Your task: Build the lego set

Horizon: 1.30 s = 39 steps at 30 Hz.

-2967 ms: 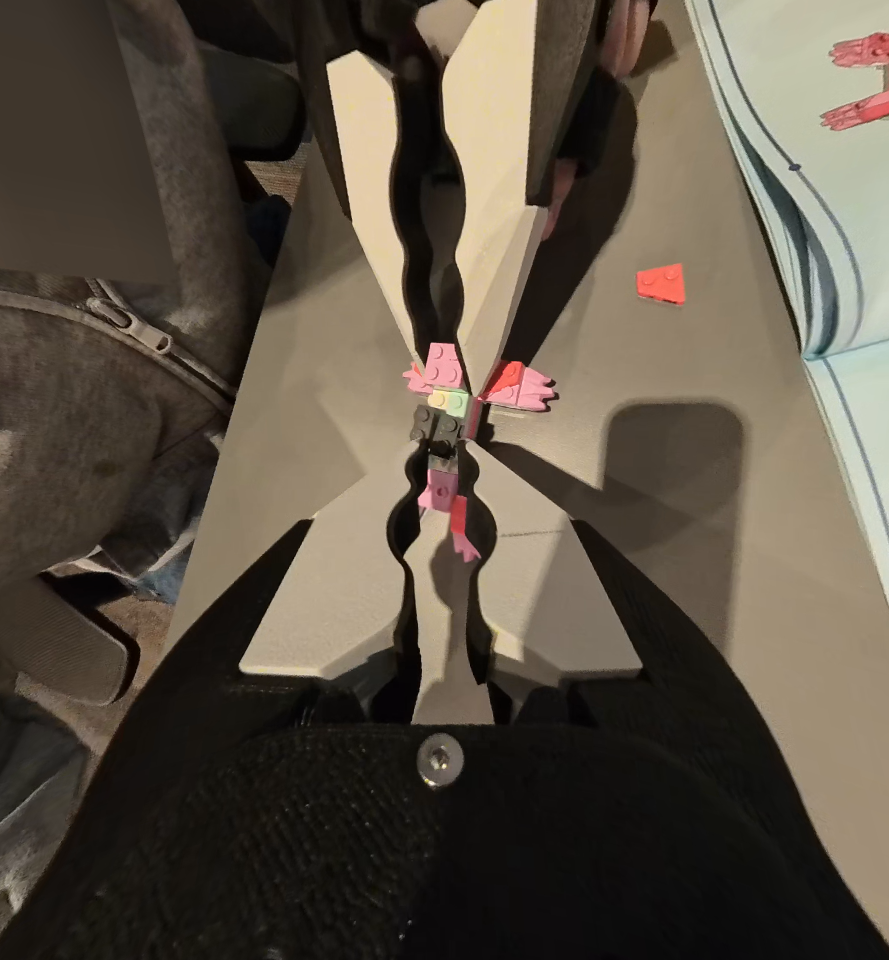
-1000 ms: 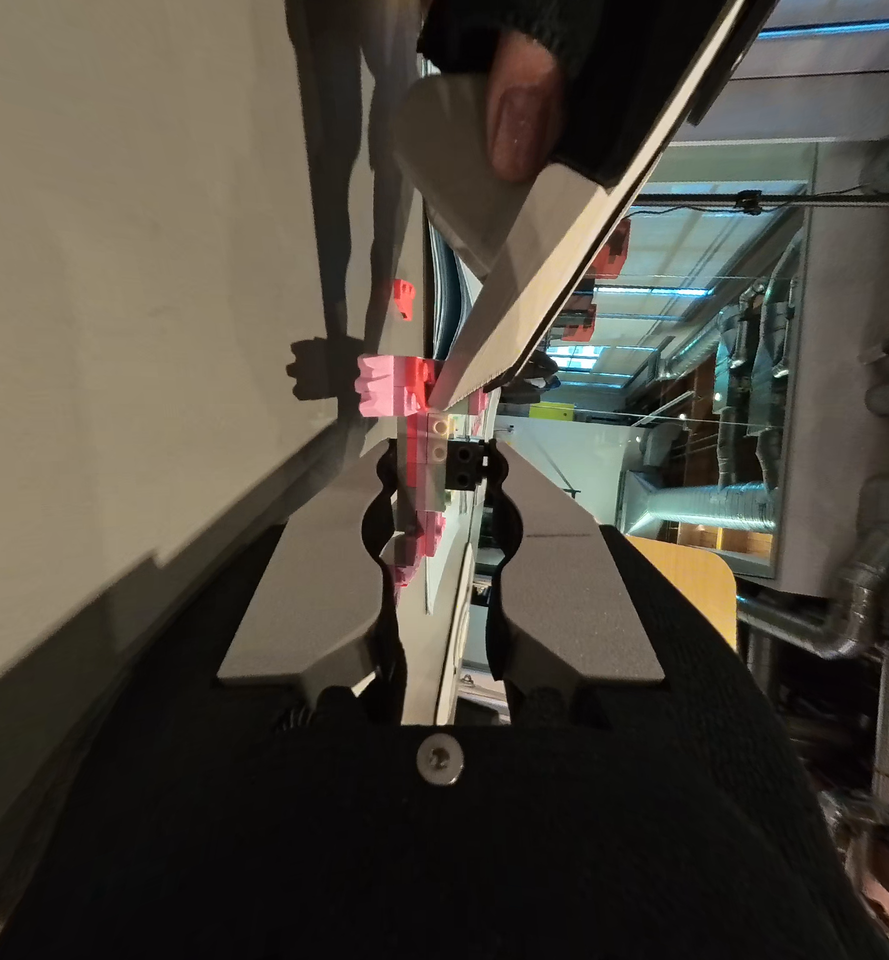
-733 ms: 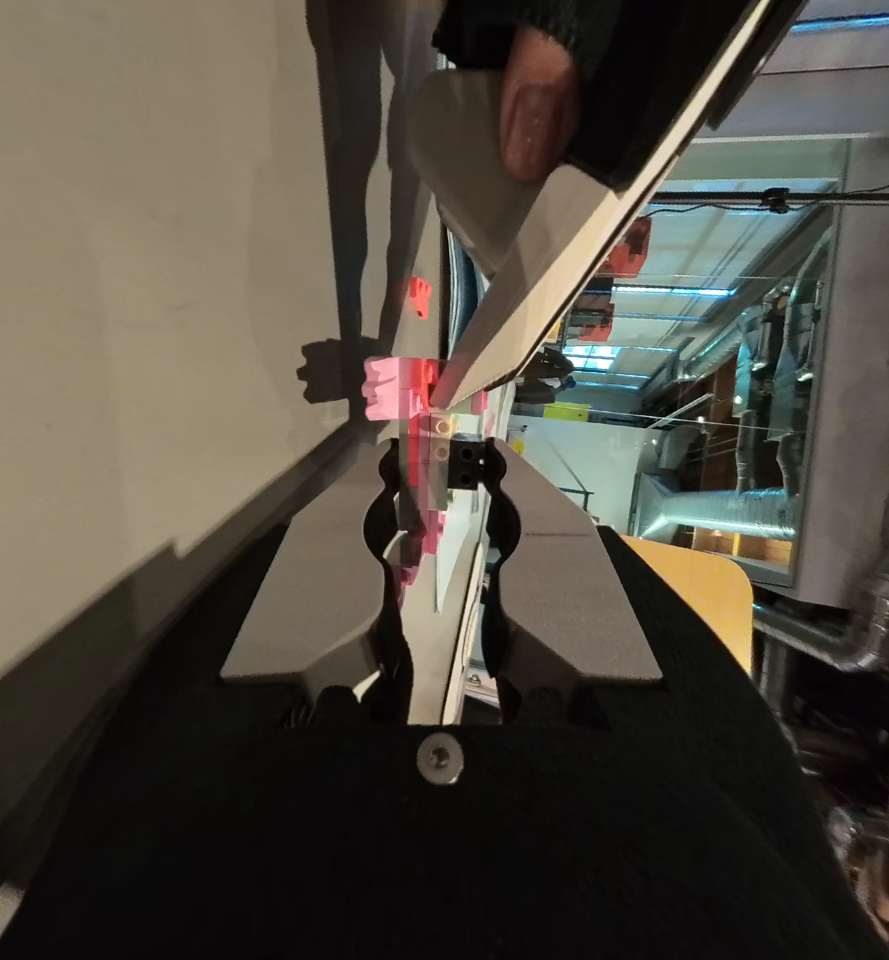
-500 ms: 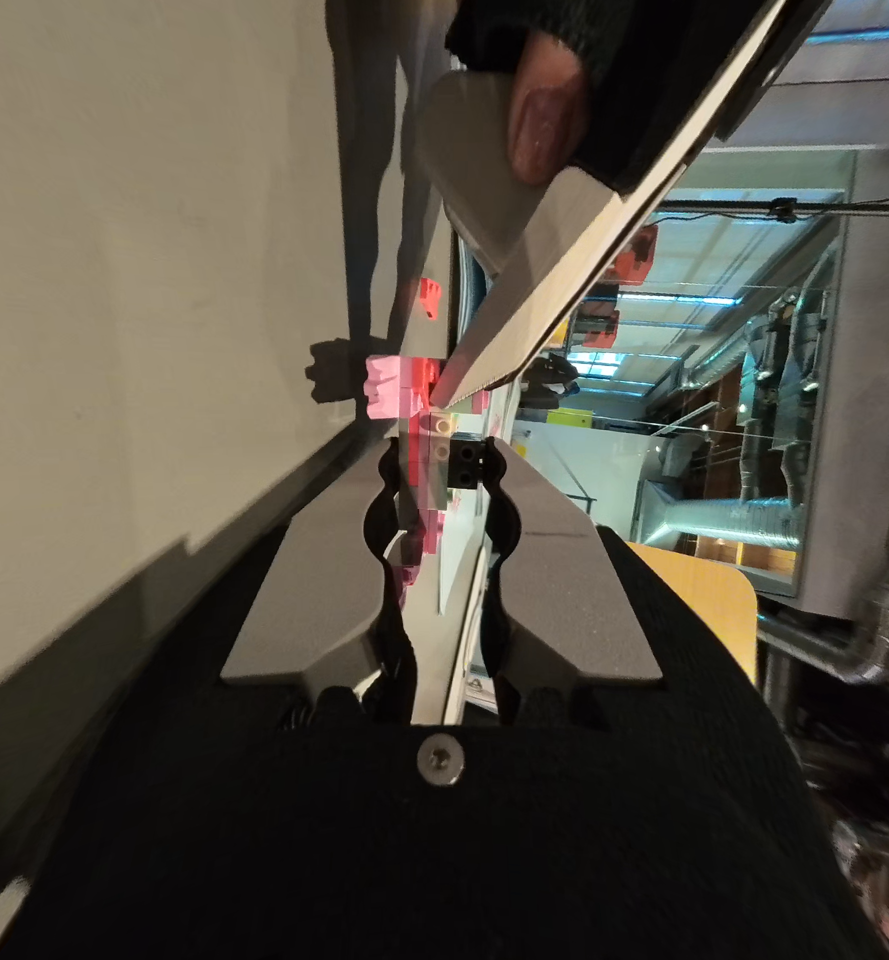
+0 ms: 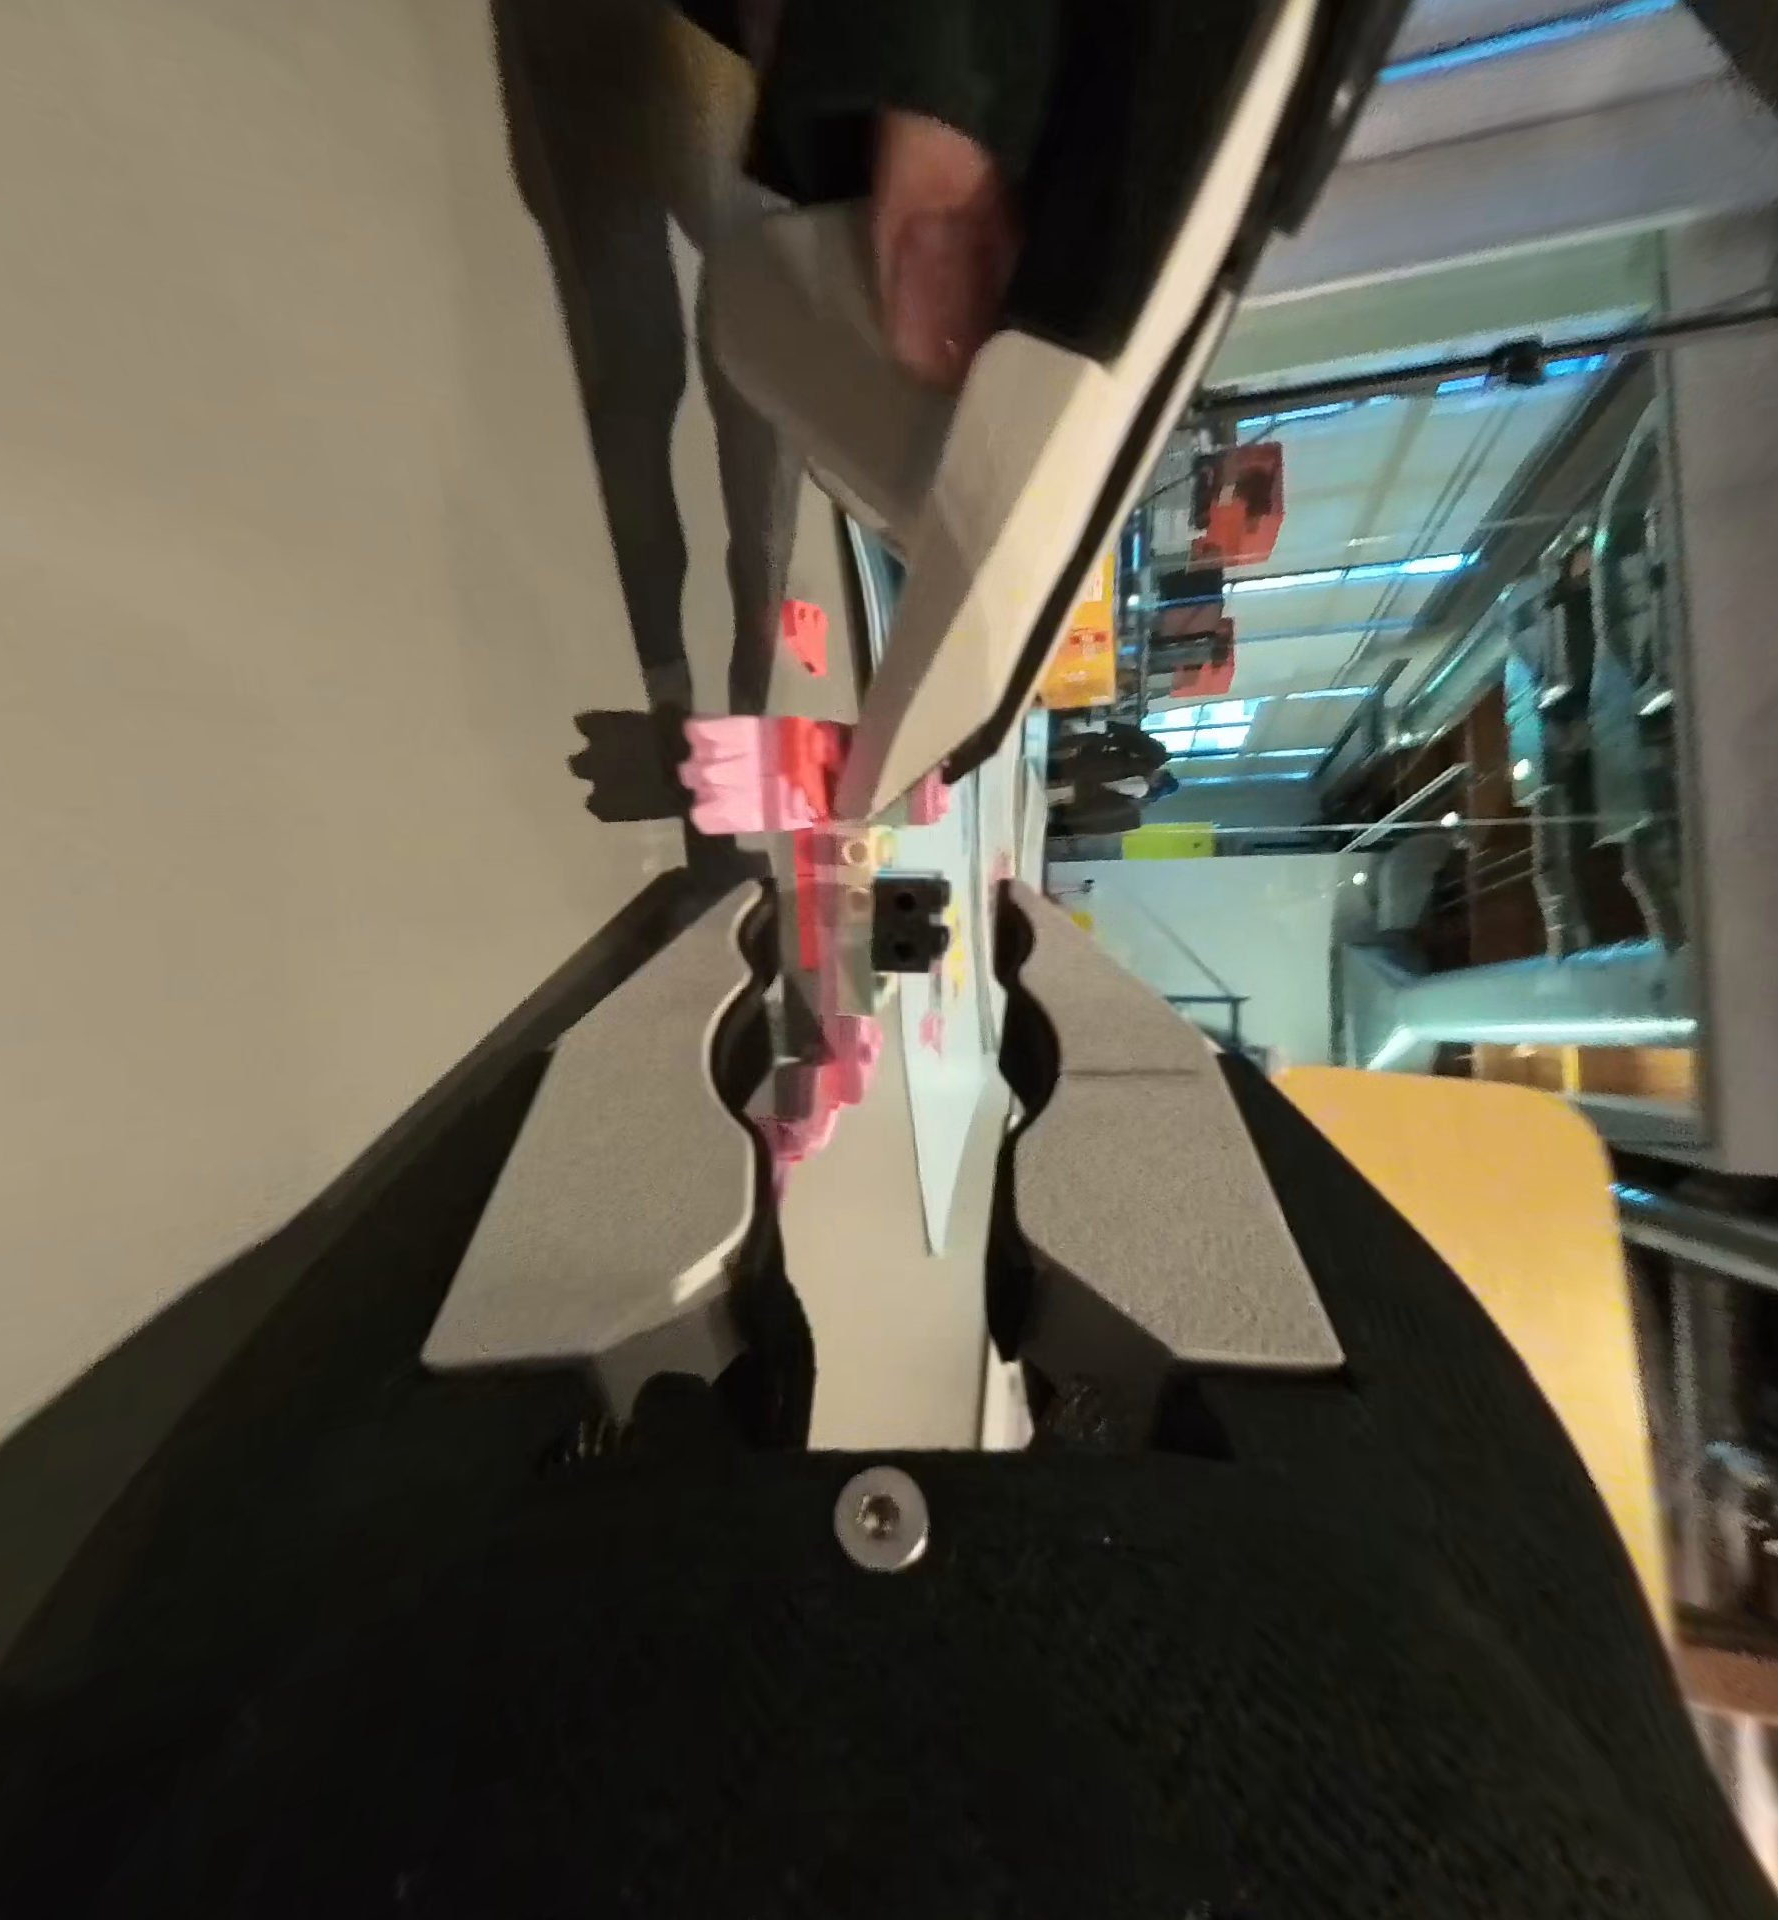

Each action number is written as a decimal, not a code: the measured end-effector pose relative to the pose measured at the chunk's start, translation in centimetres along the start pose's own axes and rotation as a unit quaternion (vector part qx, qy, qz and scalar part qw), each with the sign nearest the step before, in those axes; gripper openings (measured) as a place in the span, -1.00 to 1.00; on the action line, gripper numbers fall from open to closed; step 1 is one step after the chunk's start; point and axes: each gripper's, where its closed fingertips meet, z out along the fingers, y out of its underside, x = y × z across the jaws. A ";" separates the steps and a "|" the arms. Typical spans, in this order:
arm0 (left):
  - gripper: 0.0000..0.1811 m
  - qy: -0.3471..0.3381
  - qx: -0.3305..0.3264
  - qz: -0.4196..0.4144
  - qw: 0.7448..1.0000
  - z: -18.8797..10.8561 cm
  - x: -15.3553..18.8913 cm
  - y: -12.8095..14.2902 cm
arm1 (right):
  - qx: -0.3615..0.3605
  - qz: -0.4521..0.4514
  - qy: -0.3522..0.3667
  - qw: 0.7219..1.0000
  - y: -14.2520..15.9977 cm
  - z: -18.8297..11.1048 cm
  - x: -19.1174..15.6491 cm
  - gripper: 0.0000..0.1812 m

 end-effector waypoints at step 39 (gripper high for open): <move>-0.43 -0.345 0.154 0.055 0.924 -9.0 -3.3 -1.8 | -0.092 0.335 0.443 0.827 27.6 -24.7 13.3 -0.51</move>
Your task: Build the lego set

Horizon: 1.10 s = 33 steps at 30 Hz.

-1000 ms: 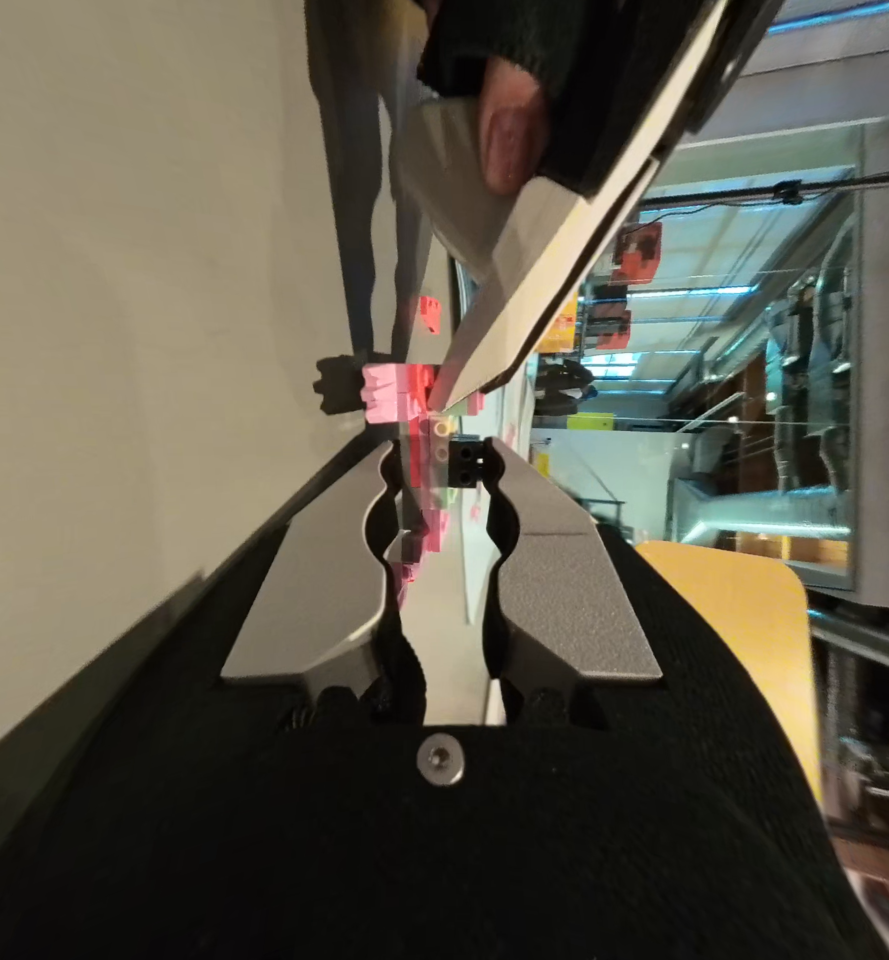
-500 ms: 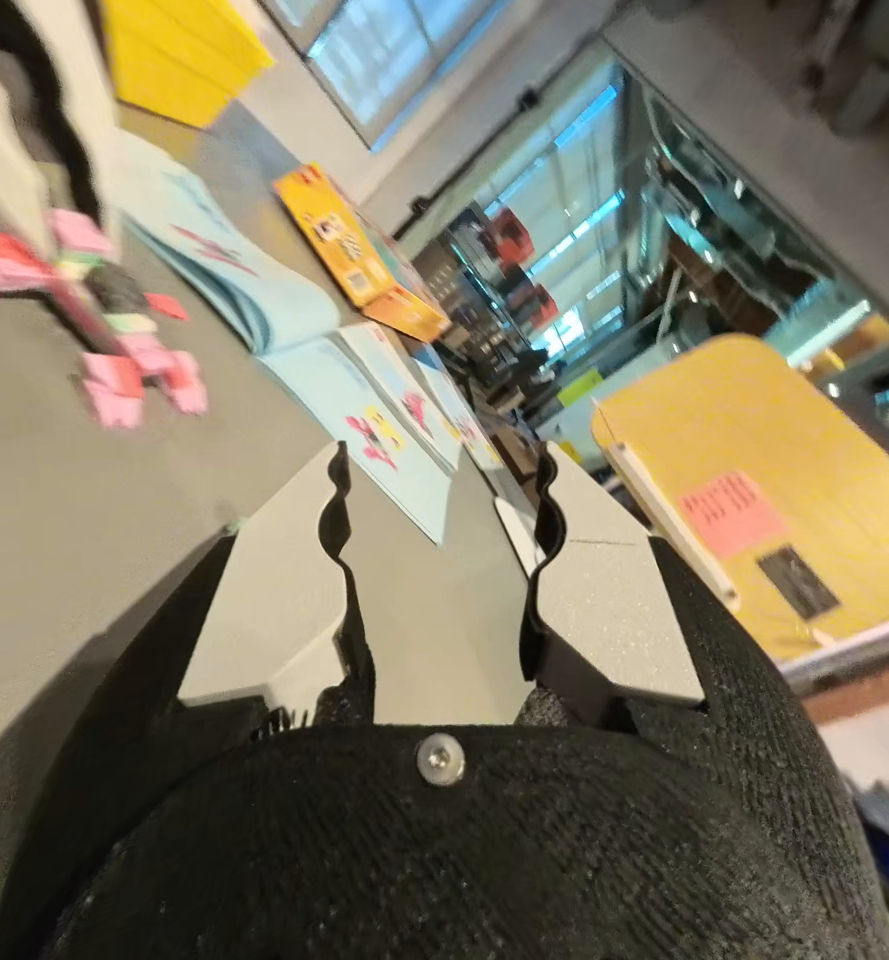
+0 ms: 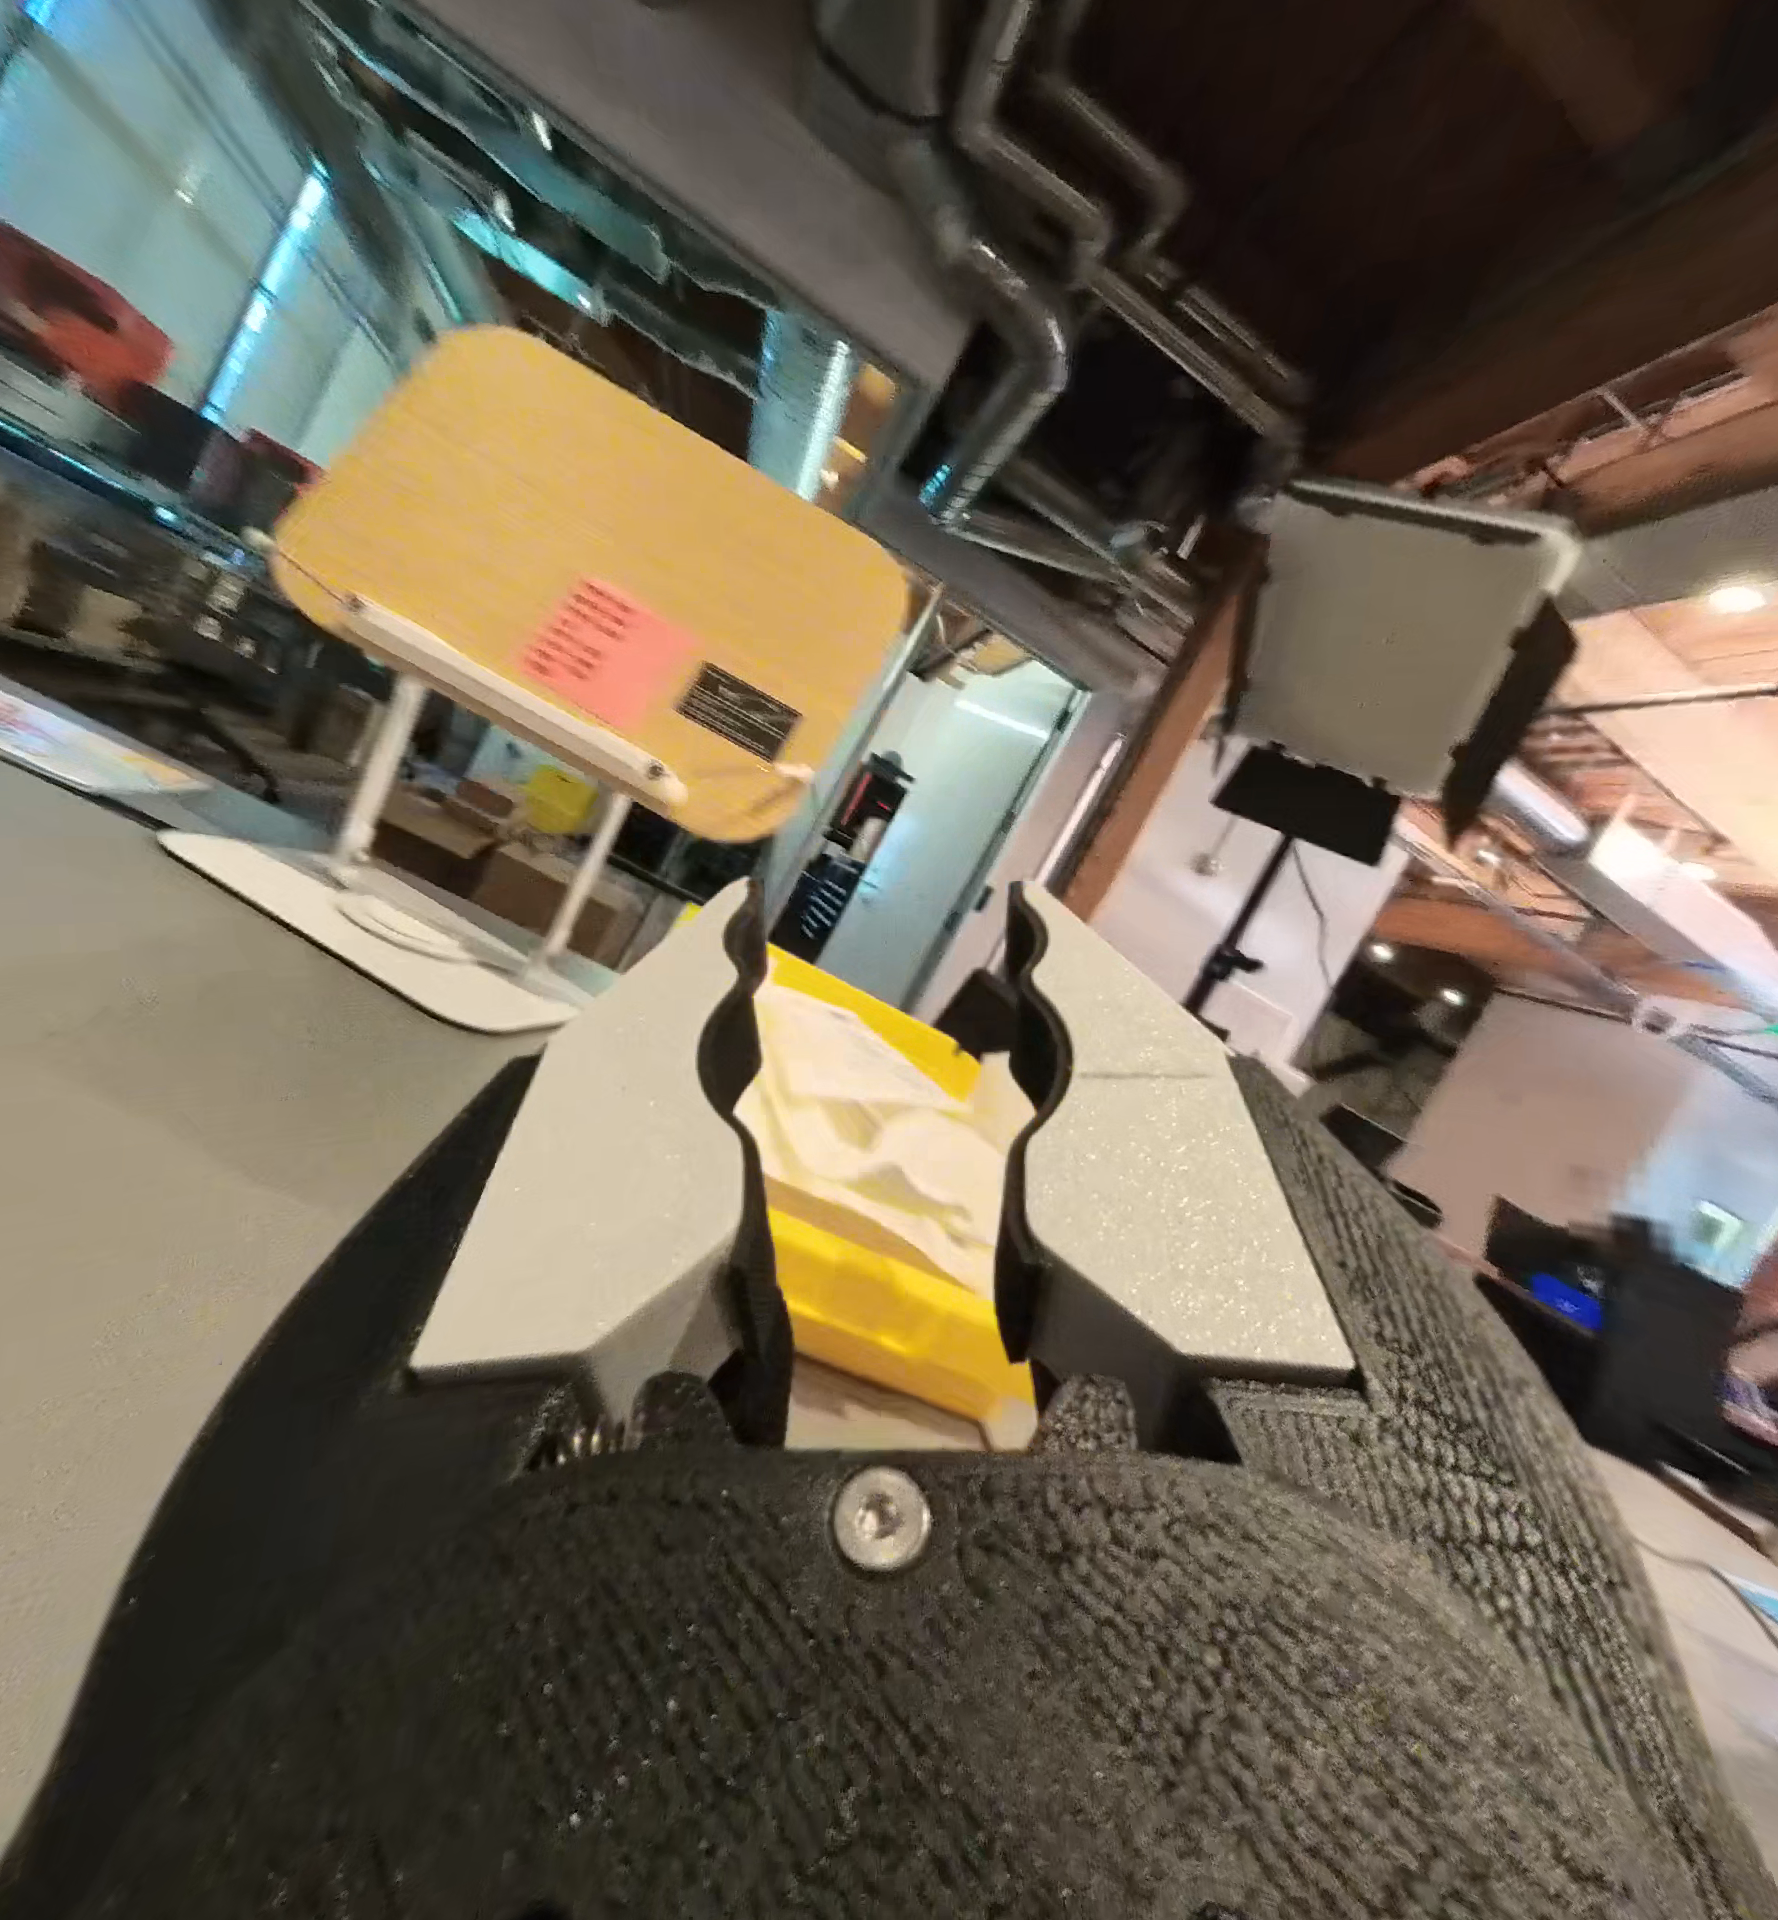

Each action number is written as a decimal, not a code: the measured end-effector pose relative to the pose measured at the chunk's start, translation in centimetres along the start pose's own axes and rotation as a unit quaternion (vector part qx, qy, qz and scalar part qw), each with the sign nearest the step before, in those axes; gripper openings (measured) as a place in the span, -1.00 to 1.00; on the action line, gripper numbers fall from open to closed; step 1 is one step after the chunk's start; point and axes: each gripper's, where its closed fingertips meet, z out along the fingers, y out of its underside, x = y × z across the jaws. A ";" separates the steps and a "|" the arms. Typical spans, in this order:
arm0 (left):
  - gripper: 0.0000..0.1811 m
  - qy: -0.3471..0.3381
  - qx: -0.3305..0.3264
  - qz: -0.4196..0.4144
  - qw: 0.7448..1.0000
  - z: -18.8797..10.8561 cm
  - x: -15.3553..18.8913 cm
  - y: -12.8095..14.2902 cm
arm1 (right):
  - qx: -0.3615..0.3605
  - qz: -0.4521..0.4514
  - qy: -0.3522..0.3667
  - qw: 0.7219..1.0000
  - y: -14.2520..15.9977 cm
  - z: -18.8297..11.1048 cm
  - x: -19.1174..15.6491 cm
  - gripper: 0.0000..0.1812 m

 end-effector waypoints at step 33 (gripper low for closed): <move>-0.69 0.266 0.064 -0.074 0.959 -2.0 7.9 -2.5 | -0.056 -0.131 -0.706 0.693 -5.0 -8.9 -27.3 -0.74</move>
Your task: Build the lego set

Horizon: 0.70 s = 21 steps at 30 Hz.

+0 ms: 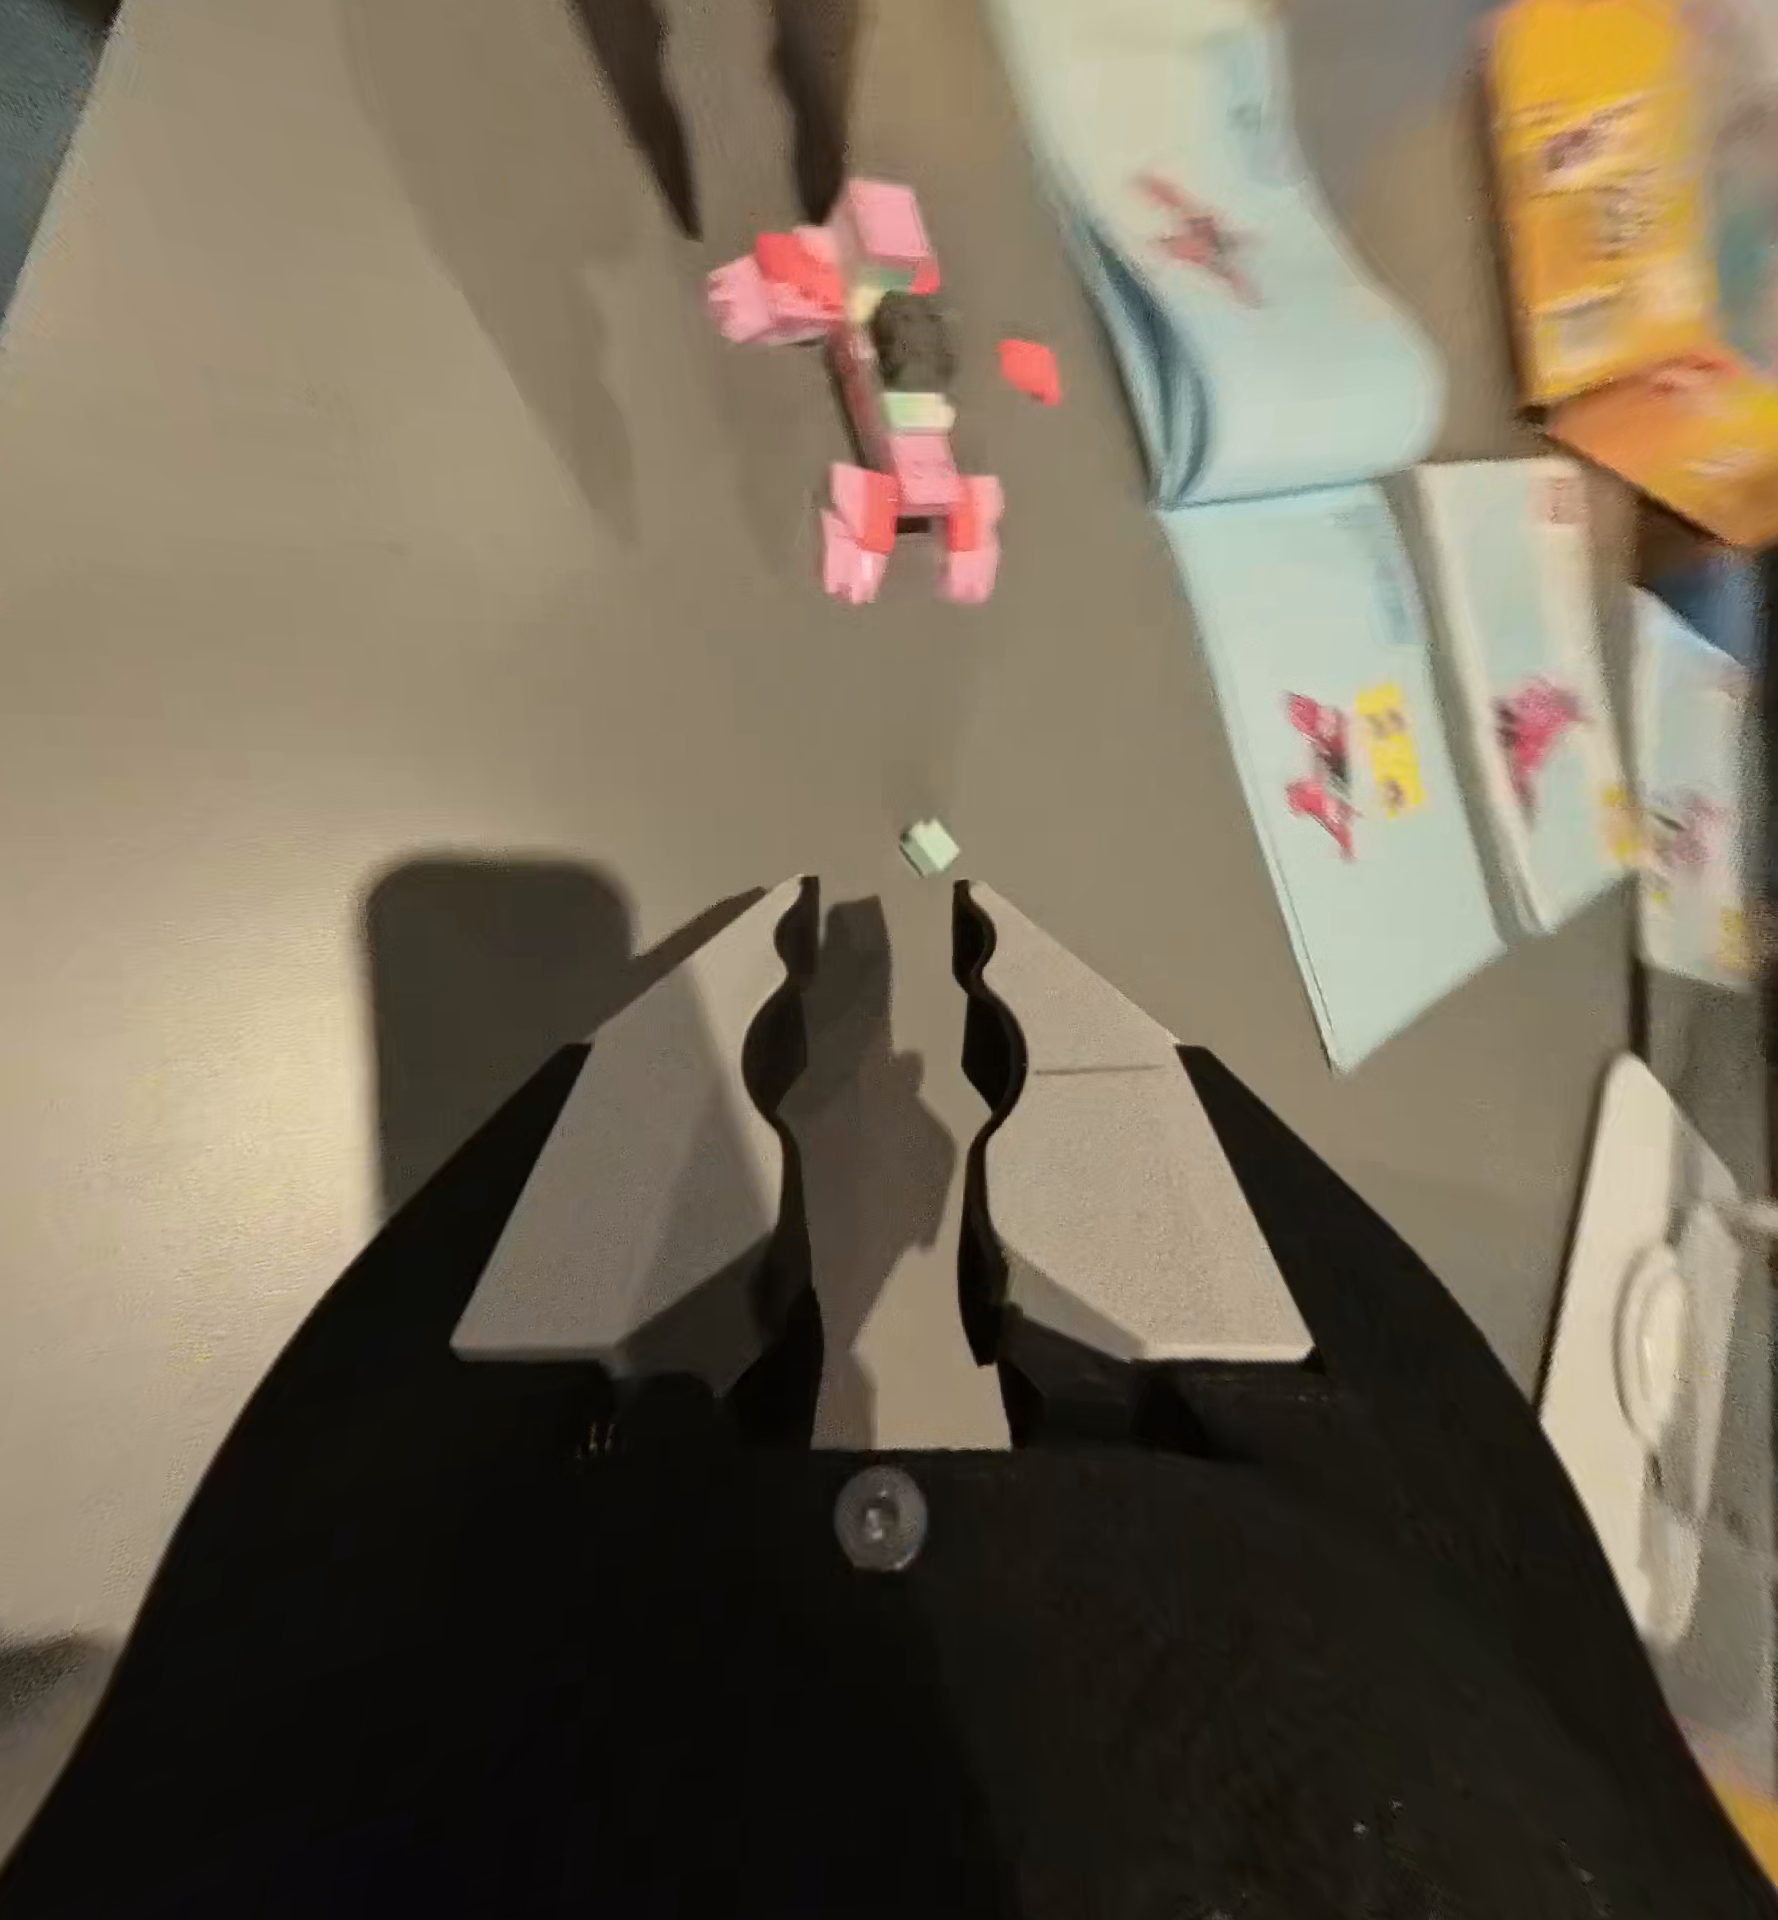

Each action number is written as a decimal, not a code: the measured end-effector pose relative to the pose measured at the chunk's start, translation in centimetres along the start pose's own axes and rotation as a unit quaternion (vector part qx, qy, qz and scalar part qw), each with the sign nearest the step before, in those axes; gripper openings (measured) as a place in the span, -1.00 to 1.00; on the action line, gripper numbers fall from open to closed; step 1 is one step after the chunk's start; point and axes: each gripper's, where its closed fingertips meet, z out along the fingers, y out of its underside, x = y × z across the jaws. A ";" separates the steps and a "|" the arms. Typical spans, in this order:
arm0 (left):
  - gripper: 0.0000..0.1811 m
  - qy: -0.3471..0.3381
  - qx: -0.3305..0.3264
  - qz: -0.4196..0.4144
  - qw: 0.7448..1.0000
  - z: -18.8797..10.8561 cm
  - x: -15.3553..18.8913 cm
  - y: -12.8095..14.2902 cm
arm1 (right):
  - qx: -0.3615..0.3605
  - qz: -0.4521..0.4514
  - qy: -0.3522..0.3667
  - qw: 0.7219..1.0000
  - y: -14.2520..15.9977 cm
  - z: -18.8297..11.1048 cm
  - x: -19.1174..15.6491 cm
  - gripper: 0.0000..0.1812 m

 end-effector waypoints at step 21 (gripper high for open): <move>-0.69 -0.056 -0.018 -0.009 0.998 -0.3 -1.6 0.5 | -0.169 -0.173 -0.172 0.955 1.5 5.1 0.2 -0.93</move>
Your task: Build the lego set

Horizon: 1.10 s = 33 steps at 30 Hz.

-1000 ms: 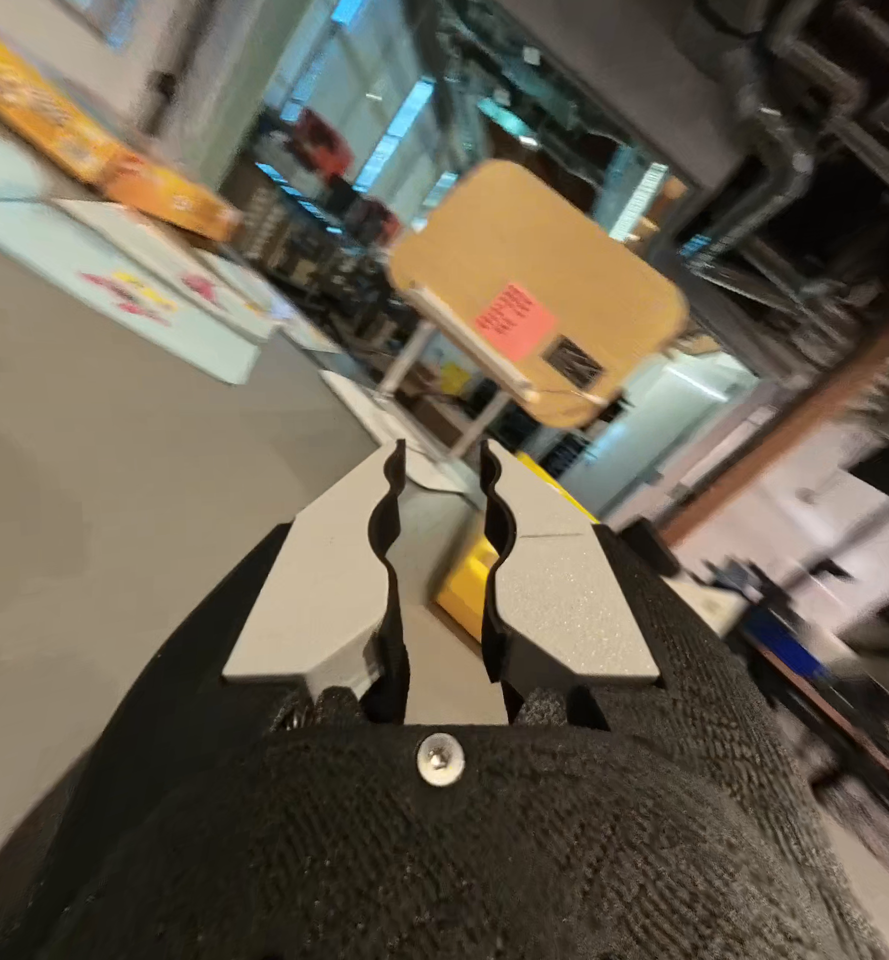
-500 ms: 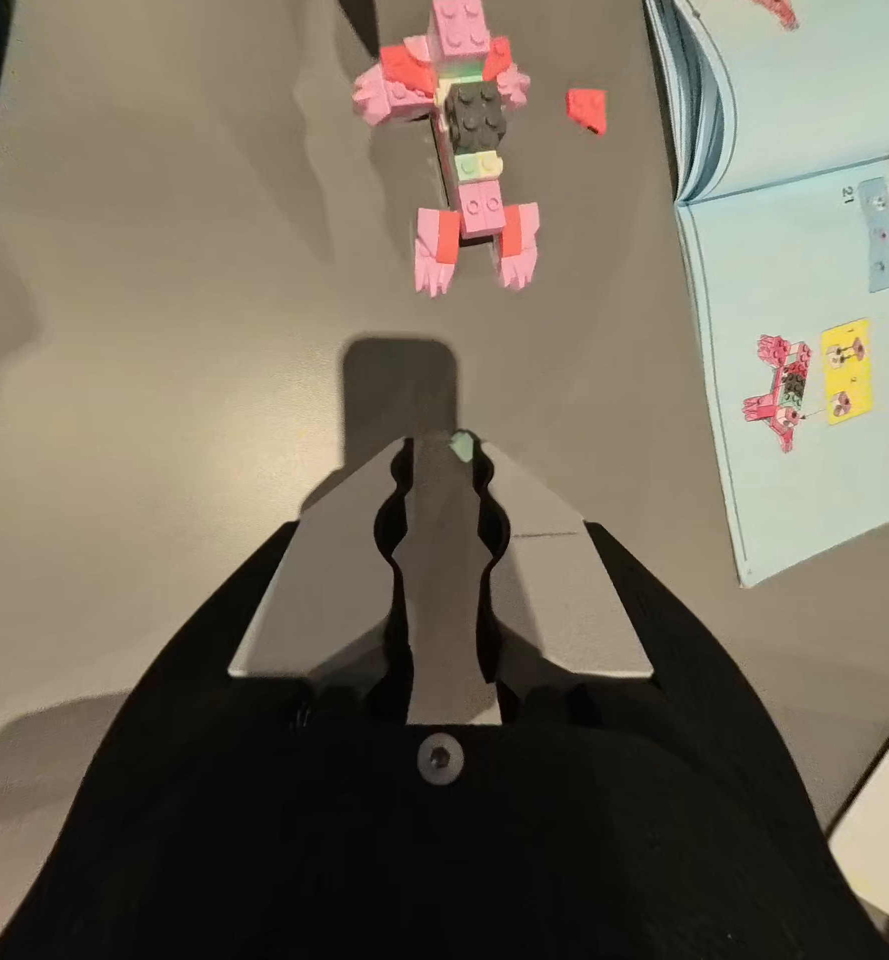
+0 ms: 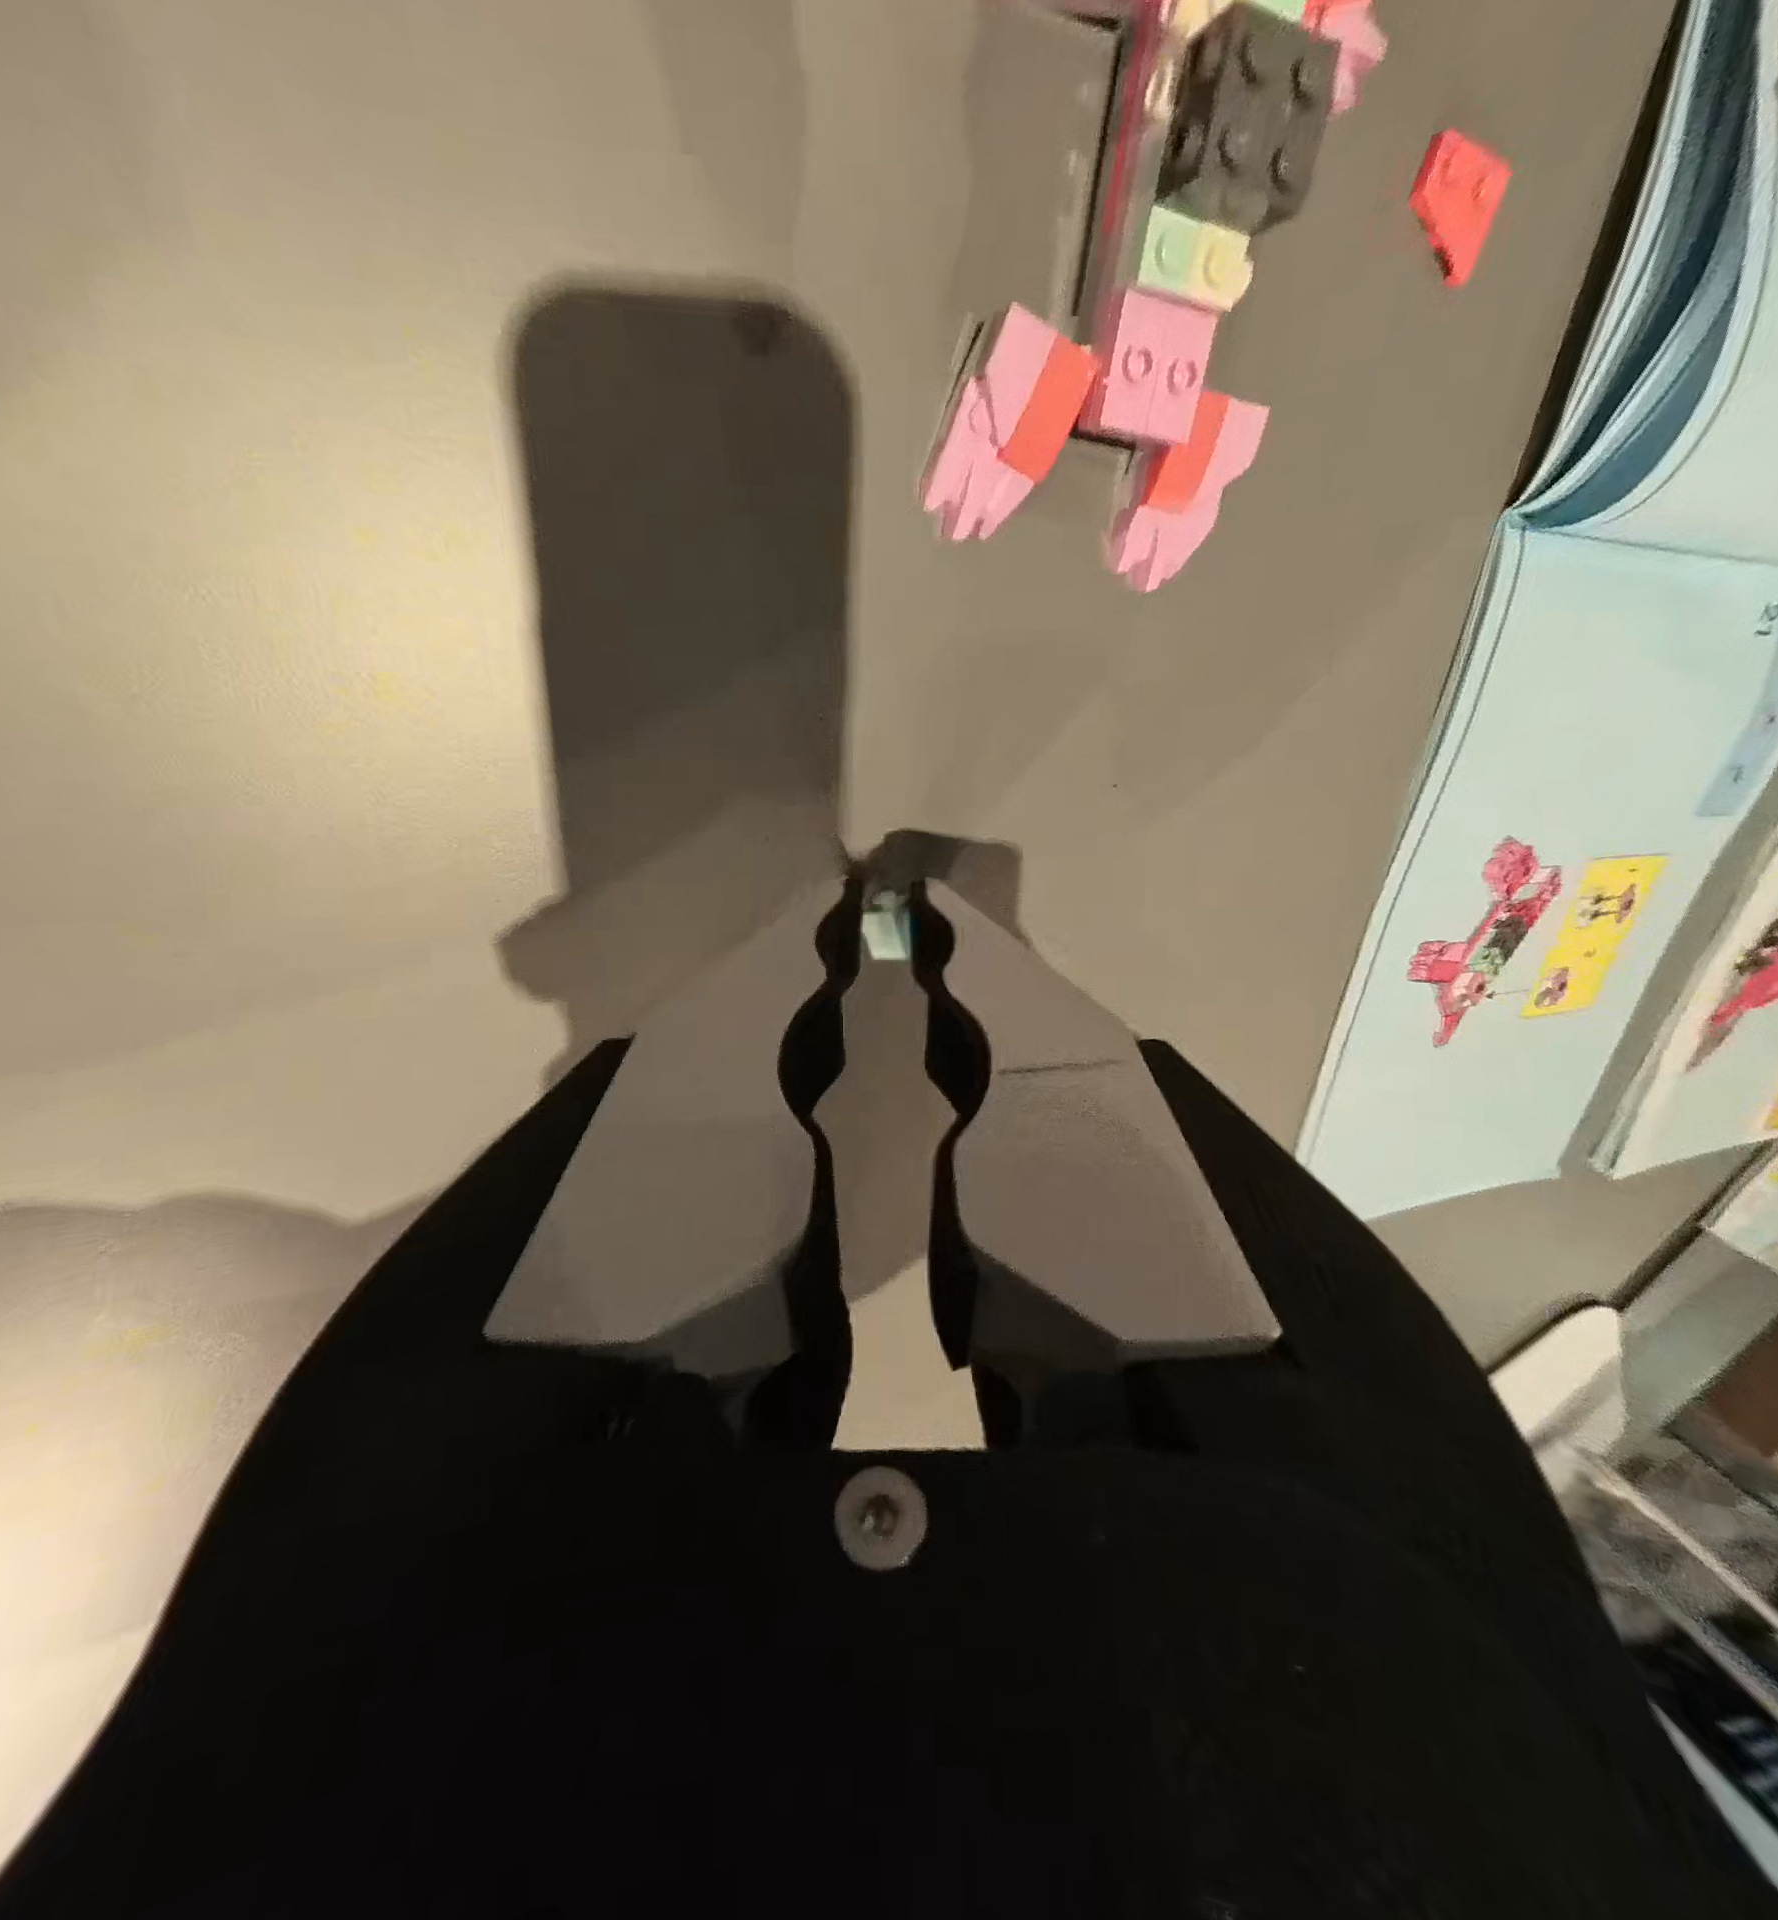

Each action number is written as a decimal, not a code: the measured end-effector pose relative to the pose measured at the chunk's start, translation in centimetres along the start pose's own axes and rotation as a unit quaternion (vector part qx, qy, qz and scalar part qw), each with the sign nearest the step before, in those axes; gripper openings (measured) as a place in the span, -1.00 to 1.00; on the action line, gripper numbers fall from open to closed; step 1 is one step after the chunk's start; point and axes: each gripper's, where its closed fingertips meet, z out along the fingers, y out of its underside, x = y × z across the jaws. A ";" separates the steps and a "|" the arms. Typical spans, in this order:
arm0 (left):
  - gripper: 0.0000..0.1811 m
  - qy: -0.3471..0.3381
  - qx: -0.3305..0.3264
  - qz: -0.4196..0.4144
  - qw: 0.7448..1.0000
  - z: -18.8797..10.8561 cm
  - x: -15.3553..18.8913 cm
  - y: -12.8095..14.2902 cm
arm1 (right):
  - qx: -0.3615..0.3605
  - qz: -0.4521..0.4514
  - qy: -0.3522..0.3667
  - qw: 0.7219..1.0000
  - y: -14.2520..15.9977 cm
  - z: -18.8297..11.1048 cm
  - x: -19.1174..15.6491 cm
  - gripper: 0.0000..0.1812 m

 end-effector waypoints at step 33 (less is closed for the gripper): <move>-0.64 -0.005 -0.014 -0.019 1.000 0.1 -0.4 0.4 | 0.093 0.427 0.012 0.900 7.6 -3.5 -5.2 -0.78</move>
